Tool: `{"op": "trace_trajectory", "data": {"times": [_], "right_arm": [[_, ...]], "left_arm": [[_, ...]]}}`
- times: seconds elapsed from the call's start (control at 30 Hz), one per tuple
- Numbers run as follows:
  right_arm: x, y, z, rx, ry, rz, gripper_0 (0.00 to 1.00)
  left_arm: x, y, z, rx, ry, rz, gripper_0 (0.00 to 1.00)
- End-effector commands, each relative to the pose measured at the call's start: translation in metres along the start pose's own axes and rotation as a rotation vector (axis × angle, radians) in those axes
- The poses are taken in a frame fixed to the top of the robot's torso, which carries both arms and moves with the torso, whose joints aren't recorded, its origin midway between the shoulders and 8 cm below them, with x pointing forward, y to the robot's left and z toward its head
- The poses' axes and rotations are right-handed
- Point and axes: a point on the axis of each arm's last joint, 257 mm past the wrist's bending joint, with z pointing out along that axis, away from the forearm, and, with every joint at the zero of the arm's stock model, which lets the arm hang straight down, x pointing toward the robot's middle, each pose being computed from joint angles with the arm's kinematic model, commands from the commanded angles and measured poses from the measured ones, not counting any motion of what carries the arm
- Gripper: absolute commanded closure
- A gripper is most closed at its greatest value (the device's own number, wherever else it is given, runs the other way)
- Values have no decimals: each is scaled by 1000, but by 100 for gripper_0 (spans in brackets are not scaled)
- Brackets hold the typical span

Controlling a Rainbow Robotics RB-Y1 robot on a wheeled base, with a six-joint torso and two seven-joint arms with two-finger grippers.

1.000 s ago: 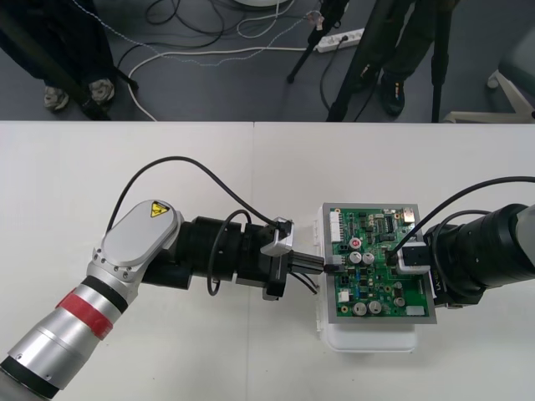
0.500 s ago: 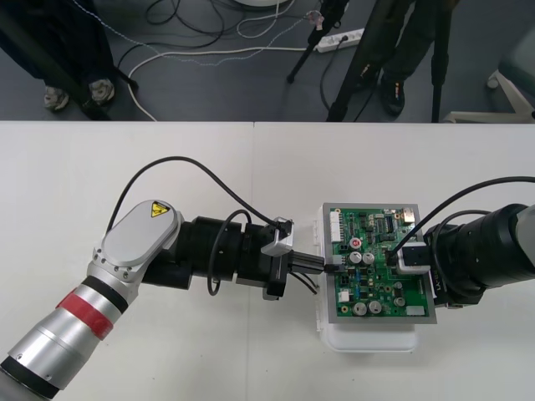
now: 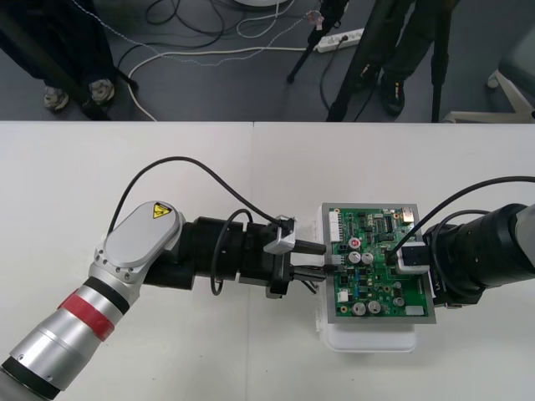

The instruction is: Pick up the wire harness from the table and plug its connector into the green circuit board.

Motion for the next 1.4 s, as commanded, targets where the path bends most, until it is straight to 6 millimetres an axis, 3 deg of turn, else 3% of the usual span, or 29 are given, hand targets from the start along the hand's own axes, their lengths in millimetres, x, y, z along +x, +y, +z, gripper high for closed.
{"op": "trace_trajectory", "data": {"times": [0.03,0.43,0.67,0.9,1.2,1.4], "right_arm": [[-17,-10,-5,24,-22,-24,0],[-10,-18,-11,45,-11,-20,0],[-8,-20,-13,51,-10,-16,0],[-2,-26,-20,68,-5,-12,0],[30,-36,-45,96,32,-21,0],[41,-26,-63,67,4,-25,0]], "left_arm": [[-17,-2,19,-20,-49,64,0],[-17,-1,15,-25,-48,64,0],[-6,1,5,-32,-18,58,0],[13,0,-20,-42,28,44,0],[29,-8,-58,-58,73,23,0],[34,-15,-88,-62,114,34,0]]}}
